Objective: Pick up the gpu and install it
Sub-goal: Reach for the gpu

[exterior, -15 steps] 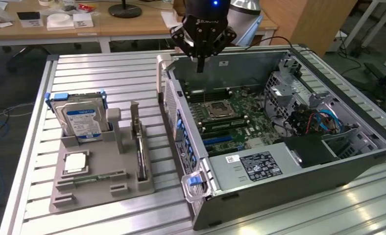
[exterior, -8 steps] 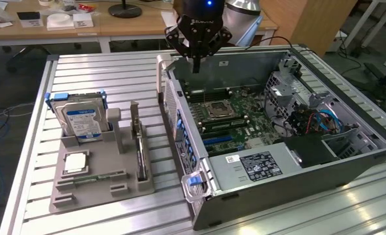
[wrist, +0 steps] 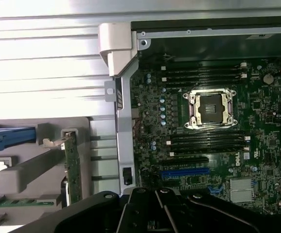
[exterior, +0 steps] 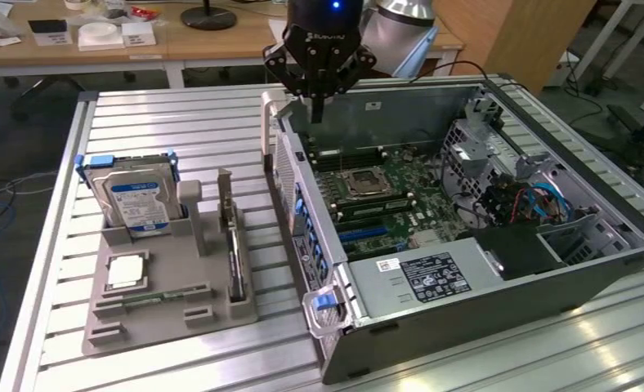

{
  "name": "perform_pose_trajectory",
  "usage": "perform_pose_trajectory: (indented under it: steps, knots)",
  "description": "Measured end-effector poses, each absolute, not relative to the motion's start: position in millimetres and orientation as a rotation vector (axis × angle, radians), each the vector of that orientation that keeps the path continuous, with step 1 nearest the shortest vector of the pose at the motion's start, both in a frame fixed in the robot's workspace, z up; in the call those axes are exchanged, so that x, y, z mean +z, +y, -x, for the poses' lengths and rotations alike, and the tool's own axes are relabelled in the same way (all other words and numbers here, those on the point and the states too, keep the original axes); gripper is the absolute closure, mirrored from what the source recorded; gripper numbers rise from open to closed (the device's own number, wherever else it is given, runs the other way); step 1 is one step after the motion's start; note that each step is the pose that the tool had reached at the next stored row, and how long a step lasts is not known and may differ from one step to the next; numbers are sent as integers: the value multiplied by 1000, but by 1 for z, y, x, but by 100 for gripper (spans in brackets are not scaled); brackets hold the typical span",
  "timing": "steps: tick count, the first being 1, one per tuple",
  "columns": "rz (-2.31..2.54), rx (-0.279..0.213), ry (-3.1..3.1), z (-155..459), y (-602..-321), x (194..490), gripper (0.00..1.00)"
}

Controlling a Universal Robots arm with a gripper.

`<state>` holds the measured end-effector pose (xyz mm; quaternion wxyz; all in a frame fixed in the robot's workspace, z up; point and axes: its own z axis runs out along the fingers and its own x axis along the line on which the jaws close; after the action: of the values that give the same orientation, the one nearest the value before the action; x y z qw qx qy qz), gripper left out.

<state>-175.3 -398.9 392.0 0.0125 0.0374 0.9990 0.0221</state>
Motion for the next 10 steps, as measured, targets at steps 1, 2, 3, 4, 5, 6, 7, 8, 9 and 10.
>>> perform_pose_trajectory:
  steps: [1, 2, 3, 4, 5, 6, 7, 8, 9, 10]
  knots:
    - [-117, 69, 3114, 177, -399, 392, 89]
    - [-117, 69, 3114, 178, -399, 392, 89]
    - [-117, 69, 3114, 180, -399, 392, 89]
    - [-117, 69, 3114, 182, -399, 392, 89]
    - [-117, 69, 3114, 184, -399, 392, 89]
    - [-116, 69, 3114, 186, -399, 392, 89]
    - [-116, 69, 3114, 189, -399, 392, 89]
    - [-116, 69, 3114, 192, -399, 391, 89]
    - [-117, 69, 3114, 194, -399, 391, 89]
    - [-117, 69, 3114, 196, -399, 391, 89]
